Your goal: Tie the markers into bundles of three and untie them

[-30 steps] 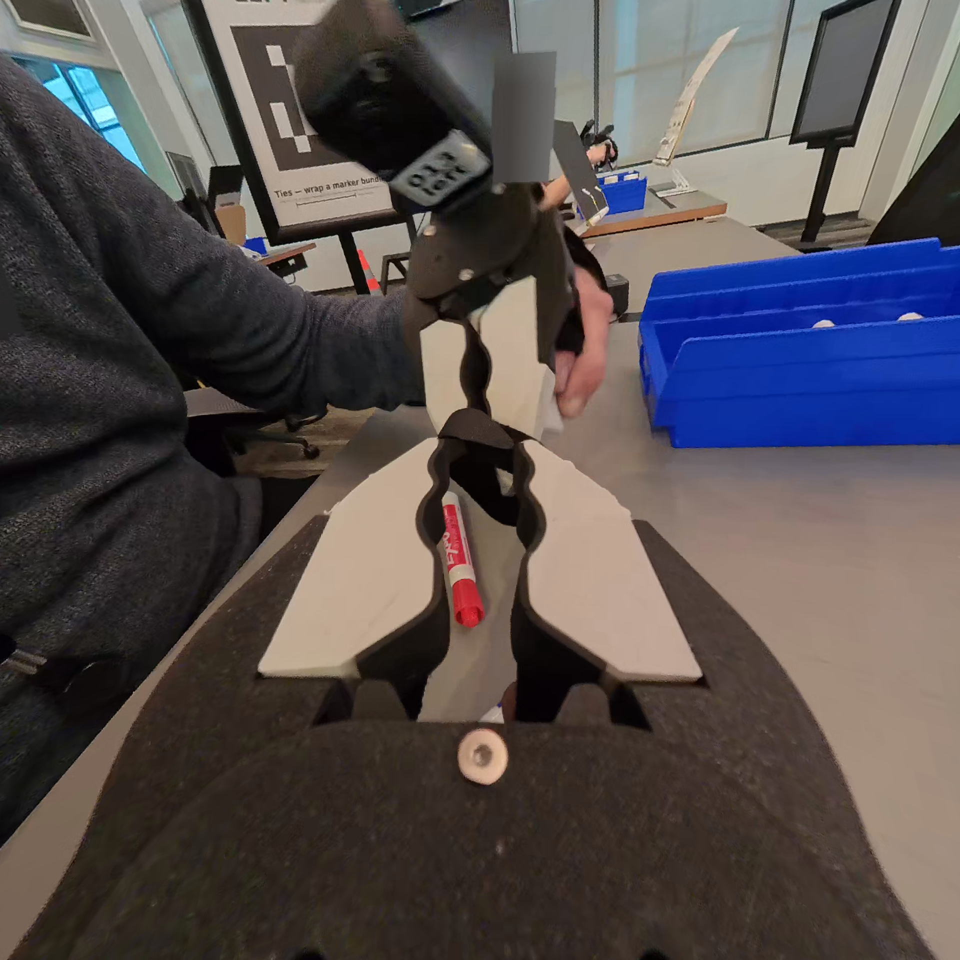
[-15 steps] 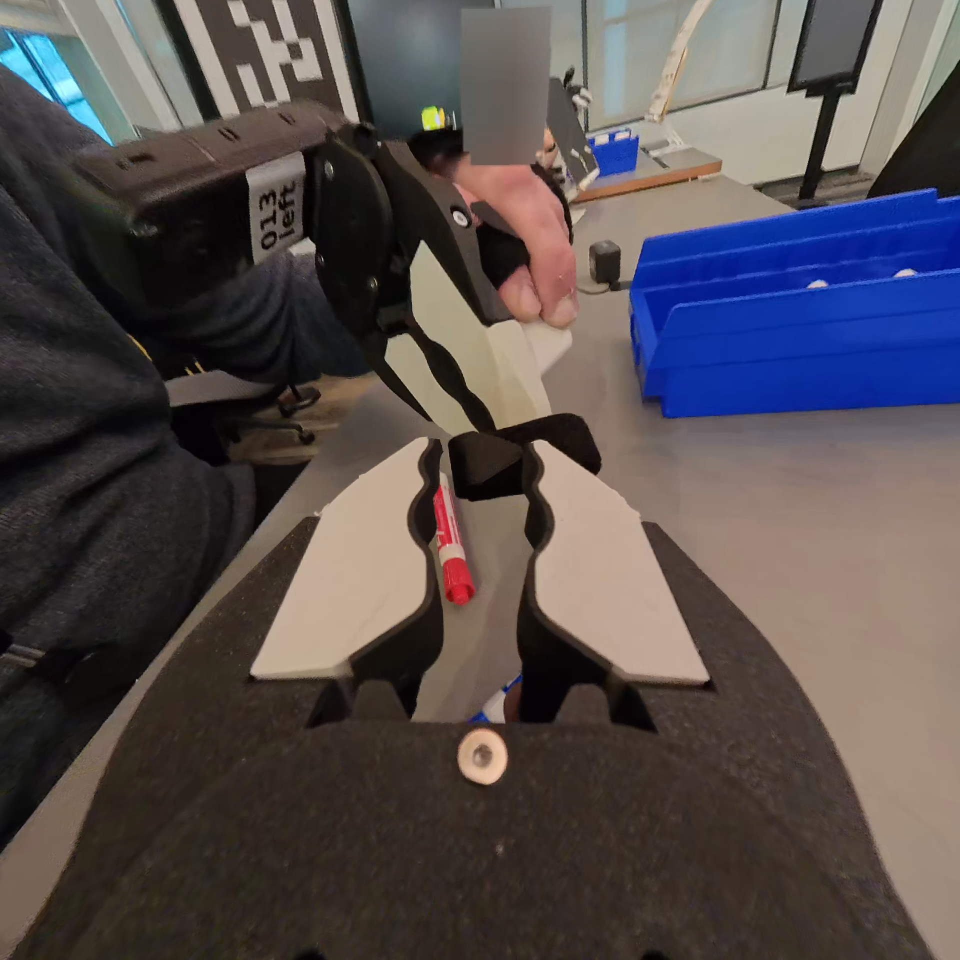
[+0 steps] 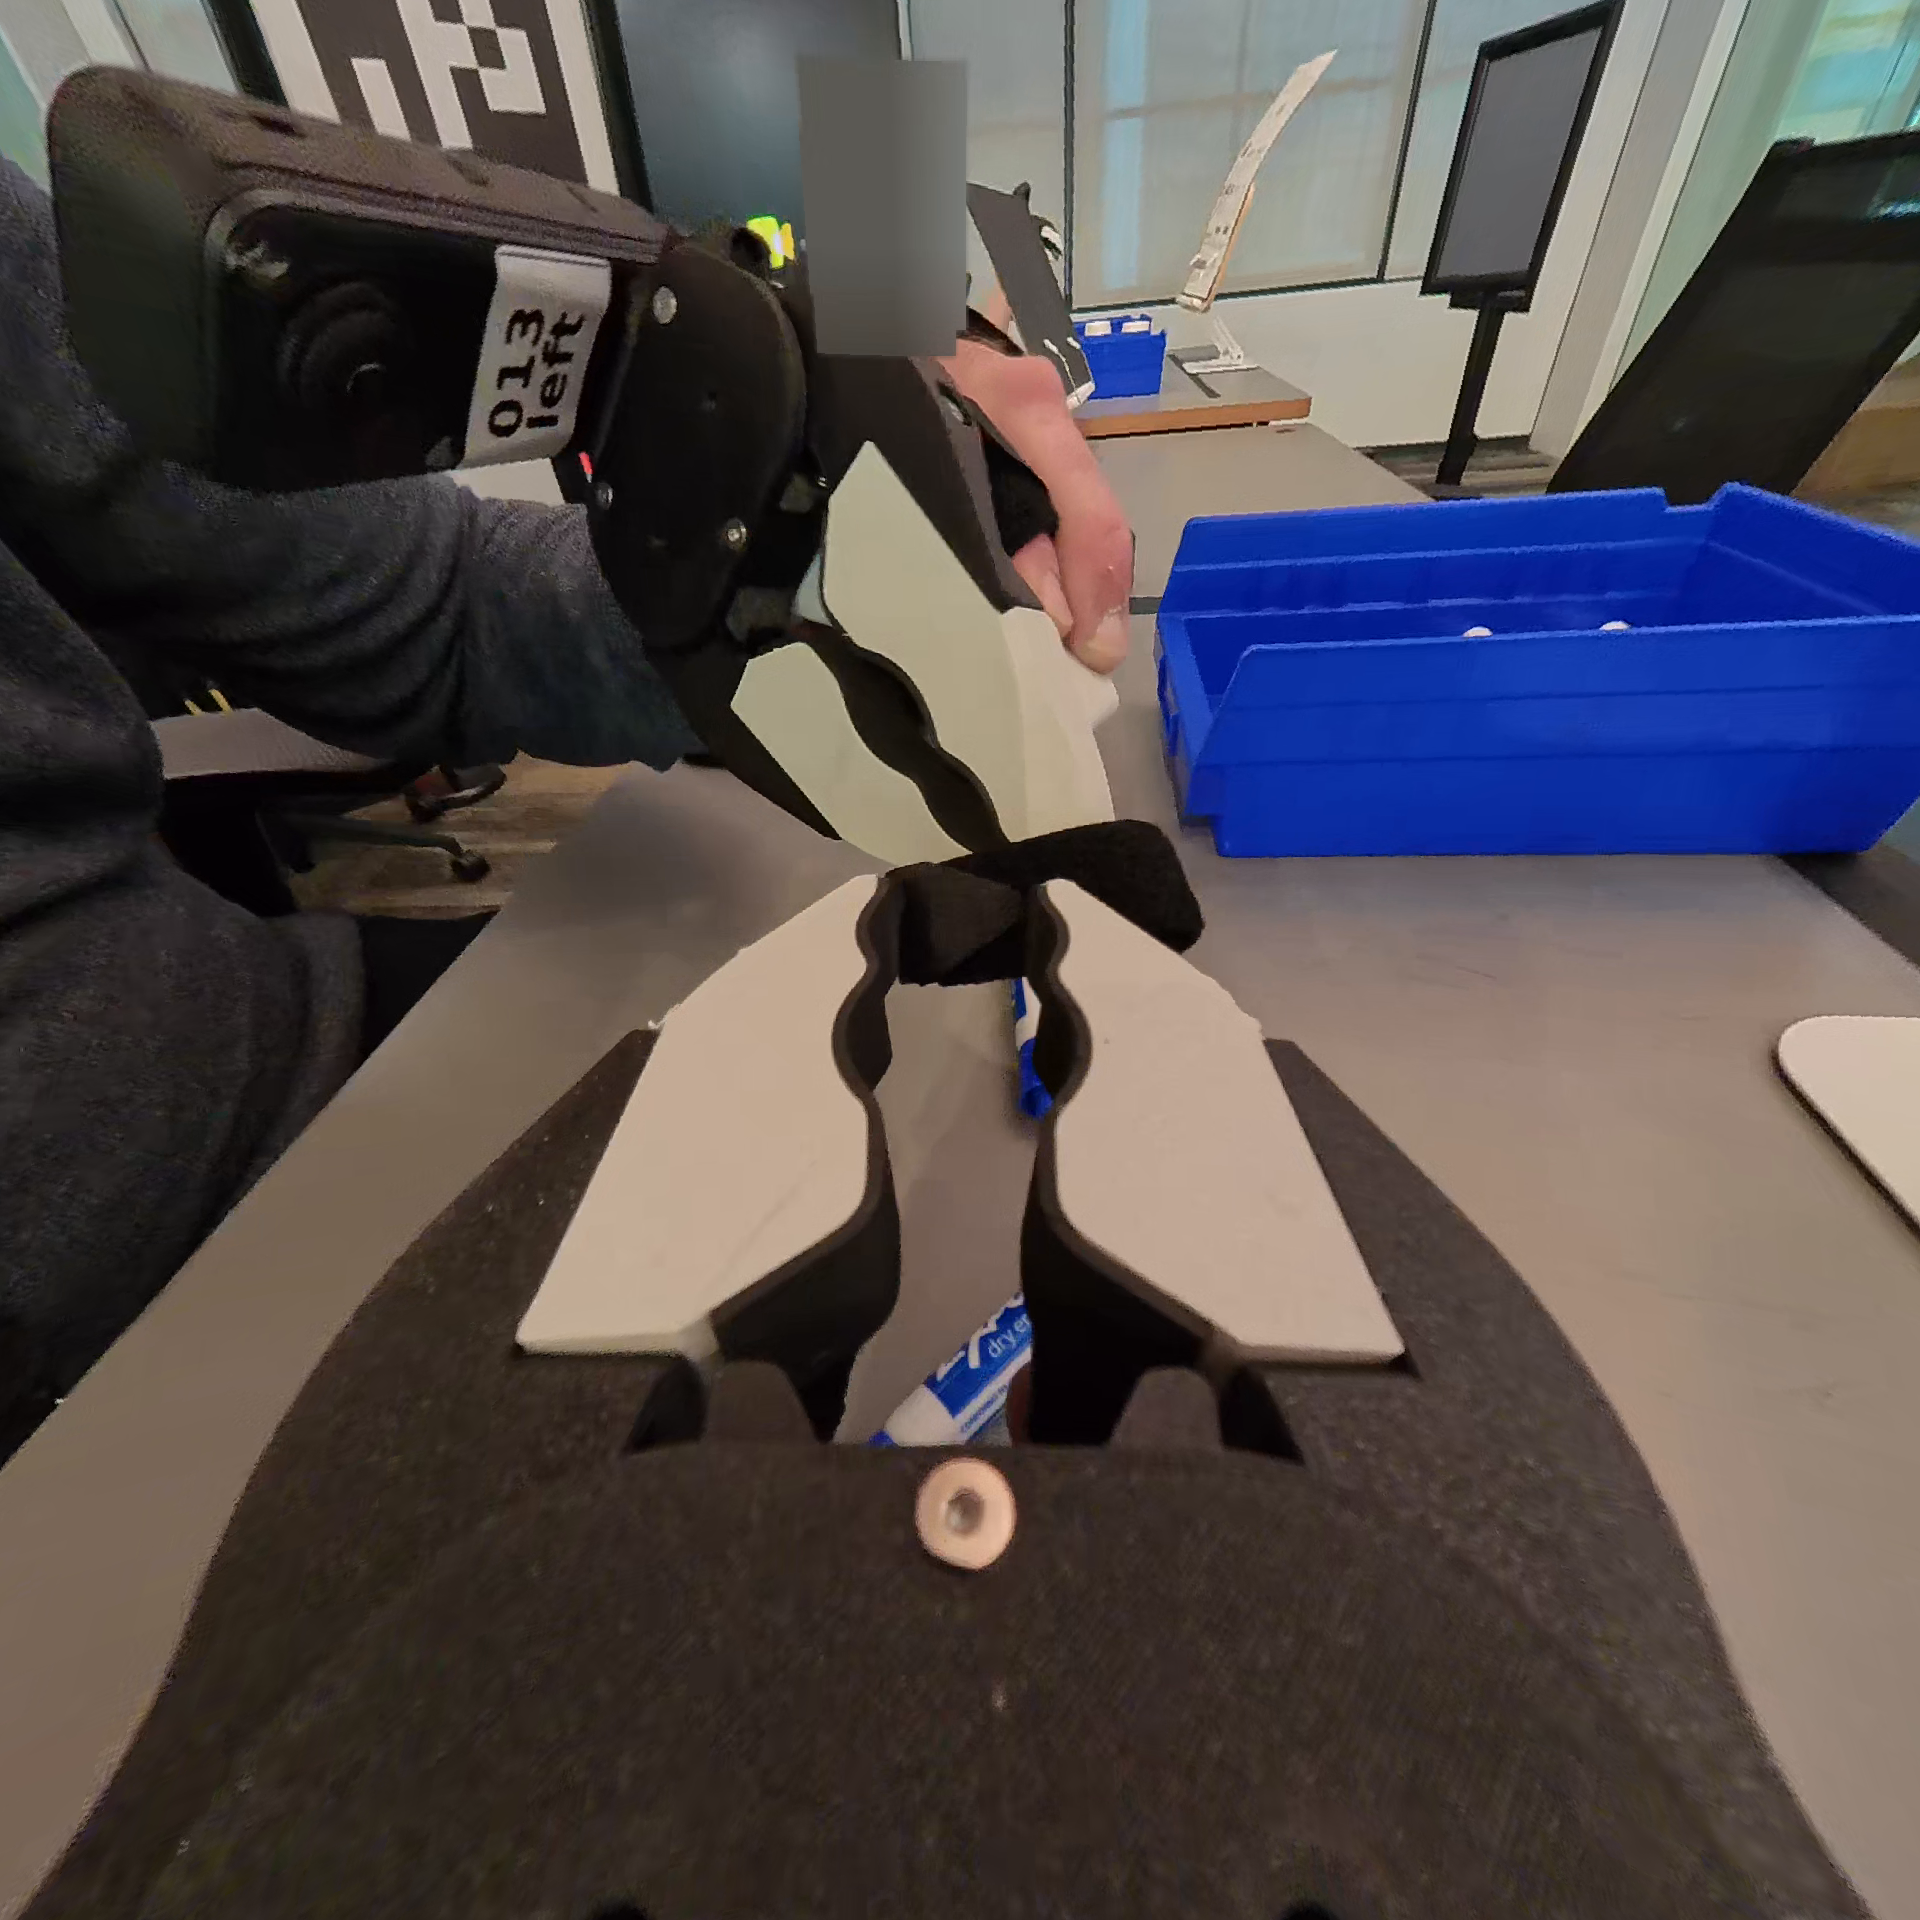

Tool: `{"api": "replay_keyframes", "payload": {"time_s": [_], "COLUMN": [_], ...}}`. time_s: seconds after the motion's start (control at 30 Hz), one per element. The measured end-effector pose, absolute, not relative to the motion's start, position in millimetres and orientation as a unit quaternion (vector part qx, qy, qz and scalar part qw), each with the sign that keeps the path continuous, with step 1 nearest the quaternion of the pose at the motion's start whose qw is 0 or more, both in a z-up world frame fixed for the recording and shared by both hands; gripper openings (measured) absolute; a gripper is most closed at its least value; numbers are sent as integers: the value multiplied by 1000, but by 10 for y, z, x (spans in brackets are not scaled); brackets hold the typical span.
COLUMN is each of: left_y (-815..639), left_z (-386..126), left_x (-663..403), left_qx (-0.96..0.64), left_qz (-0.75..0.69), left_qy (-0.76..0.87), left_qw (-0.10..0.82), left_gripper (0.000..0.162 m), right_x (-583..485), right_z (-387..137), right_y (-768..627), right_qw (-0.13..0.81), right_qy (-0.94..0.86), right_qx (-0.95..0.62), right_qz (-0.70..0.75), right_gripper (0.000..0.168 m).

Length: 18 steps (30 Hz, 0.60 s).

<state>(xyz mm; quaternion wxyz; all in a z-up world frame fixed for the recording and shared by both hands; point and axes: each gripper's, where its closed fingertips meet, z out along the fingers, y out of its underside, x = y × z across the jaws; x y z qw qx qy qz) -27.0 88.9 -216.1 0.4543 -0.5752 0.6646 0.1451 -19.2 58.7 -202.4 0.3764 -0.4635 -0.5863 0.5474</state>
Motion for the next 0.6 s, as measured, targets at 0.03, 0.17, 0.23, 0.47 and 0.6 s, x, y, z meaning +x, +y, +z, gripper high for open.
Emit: {"api": "replay_keyframes", "payload": {"time_s": [0.03, 0.17, 0.23, 0.47, 0.6], "left_y": [886, 859, 823, 739, 685], "left_z": [-2172, -2269, -2299, -2394, -2424], "left_x": [-268, -279, -250, -262, -270], "left_qx": [-577, -575, -576, -562, -551], "left_qz": [140, 127, 100, 80, 85], "left_qy": [665, 687, 696, 736, 760], "left_qw": [453, 426, 417, 369, 335], "left_gripper": [1, 1, 1, 2, 1], "right_x": [-187, -196, -214, -206, -172], "right_z": [-2034, -2074, -2055, -2188, -2226], "right_y": [582, 566, 510, 407, 374], "right_qw": [383, 433, 445, 418, 408], "right_qy": [-594, -636, -652, -697, -712], "right_qx": [-460, -439, -427, -418, -411], "right_qz": [537, 465, 441, 405, 398], "right_gripper": [24, 23, 21, 20, 21]}}
